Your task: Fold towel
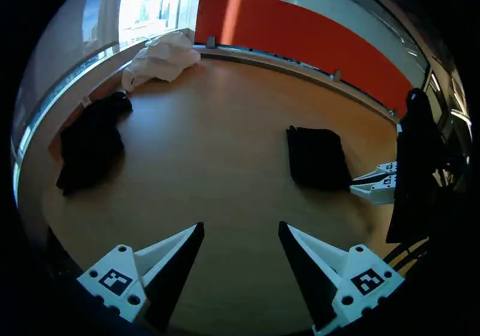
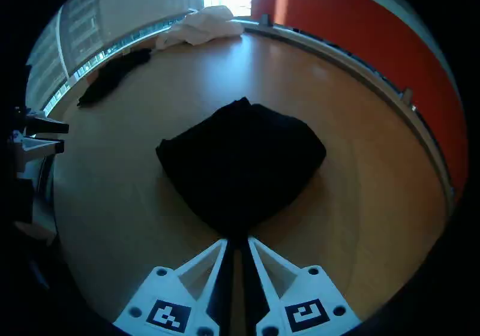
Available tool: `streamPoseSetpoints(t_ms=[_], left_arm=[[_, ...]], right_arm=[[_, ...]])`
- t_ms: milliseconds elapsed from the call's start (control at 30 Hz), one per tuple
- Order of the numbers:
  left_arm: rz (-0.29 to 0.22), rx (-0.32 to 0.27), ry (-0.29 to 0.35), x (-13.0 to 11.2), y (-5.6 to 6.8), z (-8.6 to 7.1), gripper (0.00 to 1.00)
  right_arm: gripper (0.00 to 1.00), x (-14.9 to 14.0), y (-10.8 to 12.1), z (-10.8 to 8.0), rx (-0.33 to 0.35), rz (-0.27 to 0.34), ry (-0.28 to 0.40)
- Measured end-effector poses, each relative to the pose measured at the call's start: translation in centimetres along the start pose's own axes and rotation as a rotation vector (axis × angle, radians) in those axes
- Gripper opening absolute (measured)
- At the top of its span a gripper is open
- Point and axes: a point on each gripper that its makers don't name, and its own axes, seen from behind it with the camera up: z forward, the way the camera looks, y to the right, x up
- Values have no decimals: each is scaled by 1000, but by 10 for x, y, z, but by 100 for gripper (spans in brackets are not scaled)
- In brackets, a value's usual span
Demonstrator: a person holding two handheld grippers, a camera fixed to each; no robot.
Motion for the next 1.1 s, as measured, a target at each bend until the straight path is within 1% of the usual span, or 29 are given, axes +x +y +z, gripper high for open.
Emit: streamPoseSetpoints(t_ms=[167, 267, 467, 667, 867, 967, 1100], left_arm=[[10, -8, 6, 6, 2, 1, 92], [18, -14, 14, 12, 4, 1, 92], [42, -26, 35, 29, 10, 0, 92], [71, -38, 58, 45, 17, -4, 92], [78, -52, 71, 54, 24, -7, 92], [82, -59, 74, 57, 27, -7, 92], [92, -70, 77, 60, 33, -6, 92]], right_arm=[[7, 19, 6, -15, -7, -19, 33], [7, 40, 11, -27, -21, -34, 60], [7, 90, 19, -57, -43, -70, 136], [7, 127, 22, -87, -37, -105, 197], [7, 148, 26, -115, -25, -103, 250], [7, 150, 30, -128, -21, -95, 264], [7, 146, 38, -146, -25, -80, 275]])
